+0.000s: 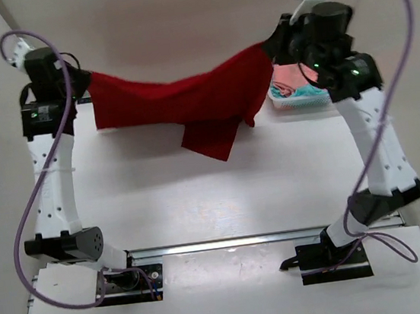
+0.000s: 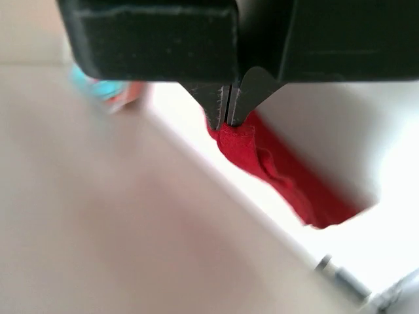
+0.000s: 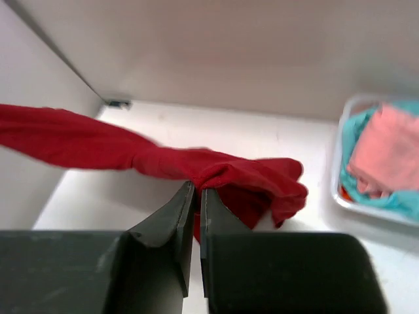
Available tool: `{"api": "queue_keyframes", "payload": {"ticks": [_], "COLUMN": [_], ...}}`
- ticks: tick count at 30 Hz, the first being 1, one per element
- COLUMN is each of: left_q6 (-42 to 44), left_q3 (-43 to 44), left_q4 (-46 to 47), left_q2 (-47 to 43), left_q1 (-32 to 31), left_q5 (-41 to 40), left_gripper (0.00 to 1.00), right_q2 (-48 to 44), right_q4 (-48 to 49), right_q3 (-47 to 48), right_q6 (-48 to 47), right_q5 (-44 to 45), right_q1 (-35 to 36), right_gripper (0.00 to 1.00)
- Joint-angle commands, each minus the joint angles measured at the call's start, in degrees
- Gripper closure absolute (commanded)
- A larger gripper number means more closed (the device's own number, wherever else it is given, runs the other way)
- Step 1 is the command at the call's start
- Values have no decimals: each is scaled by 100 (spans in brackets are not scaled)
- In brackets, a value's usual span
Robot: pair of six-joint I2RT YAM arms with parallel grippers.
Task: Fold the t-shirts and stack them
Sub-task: Flatten out the tshirt
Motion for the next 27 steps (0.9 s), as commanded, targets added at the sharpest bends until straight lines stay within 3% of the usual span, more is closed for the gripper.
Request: {"api": "queue_keyframes", "payload": {"ticks": [1, 5, 8, 12, 14, 20, 24, 27], "left_q6": [-247, -150, -159, -378, -501, -730, -721, -756], "left_q3": [595, 940, 931, 835, 651, 264, -358, -1193], "left_q4": [-596, -526, -542, -640, -605, -481, -412, 192], "left_q2": [-41, -470, -919, -1542, -1798, -2001, -1633, -1474], "left_q1": [271, 229, 220, -96, -271, -395, -202, -149], "left_q5": [240, 38, 21, 74, -22, 125, 635, 820], "left_gripper": [100, 100, 100, 100, 100, 100, 100, 100], "right_q2": [-603, -1474, -1905, -2363, -2346, -1934, -1478, -1065], "right_q4": [-133, 499, 685, 1079, 1116, 1687, 1863, 1854], "right_q3": [97, -439, -310, -282, 15, 500, -148, -711], "right_q6": [-184, -306, -359, -71, -131, 466, 766, 468], "right_q5": [-155, -364, -524, -1610, -1386, -2176, -2519, -2230], "right_q1": [13, -84, -145, -1278, -1042, -1419, -1473, -1131], "right_gripper": [100, 100, 100, 100, 100, 100, 100, 100]}}
